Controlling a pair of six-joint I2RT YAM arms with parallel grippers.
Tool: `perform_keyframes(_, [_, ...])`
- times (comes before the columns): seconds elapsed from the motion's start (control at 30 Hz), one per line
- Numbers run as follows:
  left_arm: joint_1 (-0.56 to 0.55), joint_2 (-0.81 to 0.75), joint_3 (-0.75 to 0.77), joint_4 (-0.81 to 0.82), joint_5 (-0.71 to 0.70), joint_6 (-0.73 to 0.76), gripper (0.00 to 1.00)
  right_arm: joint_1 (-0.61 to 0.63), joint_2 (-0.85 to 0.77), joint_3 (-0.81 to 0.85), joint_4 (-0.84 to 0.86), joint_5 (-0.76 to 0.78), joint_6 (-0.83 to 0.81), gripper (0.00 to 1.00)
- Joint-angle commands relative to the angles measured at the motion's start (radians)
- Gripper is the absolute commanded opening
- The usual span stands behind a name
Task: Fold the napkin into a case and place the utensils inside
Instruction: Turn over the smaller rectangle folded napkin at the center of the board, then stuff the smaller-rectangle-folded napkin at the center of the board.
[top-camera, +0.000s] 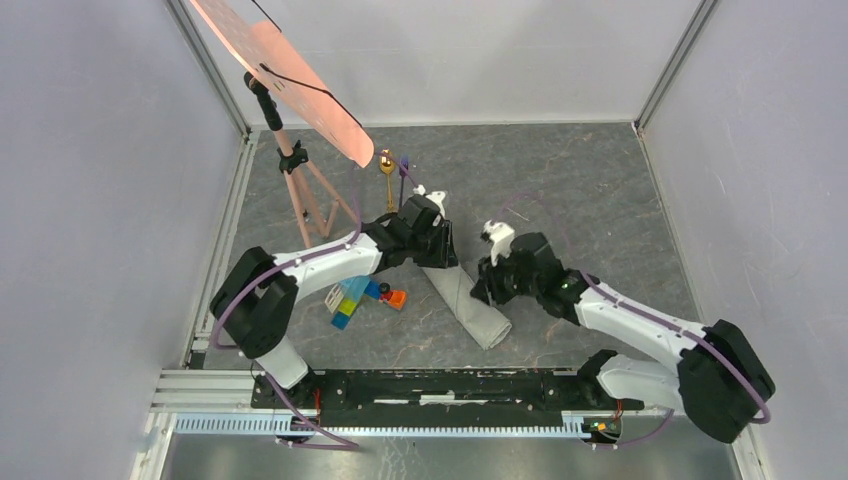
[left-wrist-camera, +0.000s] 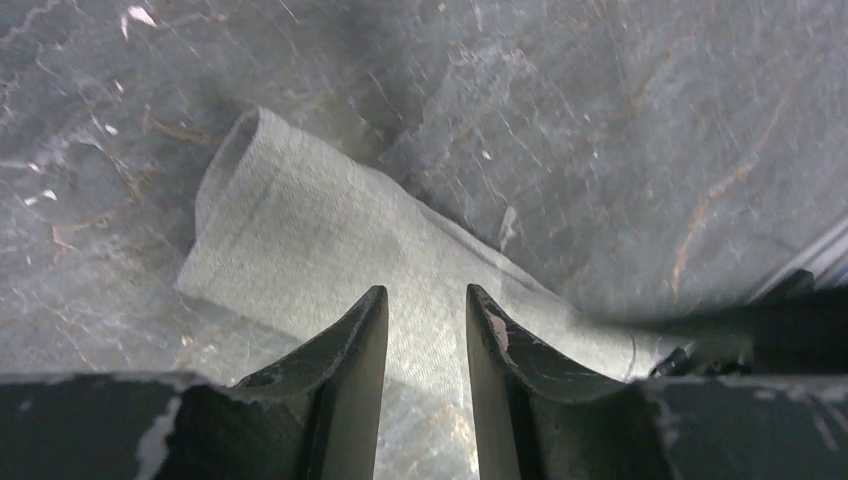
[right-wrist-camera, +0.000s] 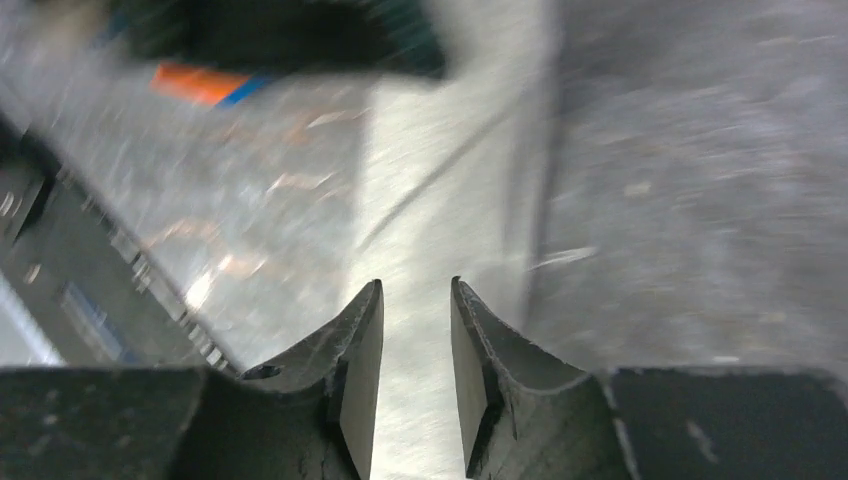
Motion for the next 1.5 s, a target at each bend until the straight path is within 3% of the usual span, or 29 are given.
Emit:
perform_keyframes(0.0, [0.011,0.065,0.053,0.052,-0.108,-0.017,0.41,0.172,-0.099,-0.031,-0.144,0.07,0.04,0.31])
perform_keyframes(0.1, [0.022,0.144,0.075,0.046,-0.153,0.001,0.41,0.18,-0.132,-0.138,-0.073,0.083,0.08,0.18])
perform_keyframes(0.2, [0.027,0.214,0.093,0.044,-0.214,0.02,0.4,0.18,-0.115,-0.228,-0.037,0.166,0.075,0.12])
perform_keyframes(0.33, [0.037,0.273,0.158,-0.013,-0.227,0.058,0.38,0.184,-0.11,-0.221,-0.086,0.259,0.043,0.11])
perform_keyframes(0.6, [0.034,0.133,0.162,-0.052,-0.079,0.052,0.45,0.258,-0.159,-0.041,-0.211,0.218,0.049,0.19])
perform_keyframes(0.8, [0.059,0.162,0.16,-0.052,-0.079,0.043,0.45,0.262,-0.15,-0.156,-0.076,0.116,0.117,0.21])
perform_keyframes(1.03, [0.074,0.336,0.232,-0.077,-0.145,0.116,0.46,0.248,-0.115,-0.229,-0.111,0.309,0.116,0.22])
perform_keyframes(1.17, [0.07,0.315,0.212,-0.077,-0.149,0.113,0.46,0.165,-0.09,-0.192,-0.19,0.395,0.104,0.28])
perform_keyframes(1.27, [0.066,0.226,0.15,-0.055,-0.142,0.104,0.47,0.041,-0.095,-0.186,-0.186,0.34,0.077,0.31])
perform_keyframes(1.37, [0.064,0.146,0.109,-0.053,-0.08,0.095,0.48,-0.042,-0.077,-0.115,-0.217,0.348,-0.002,0.45])
perform_keyframes(1.47, [0.062,0.083,0.094,-0.046,-0.004,0.084,0.49,-0.072,-0.028,0.032,-0.327,0.458,-0.07,0.55])
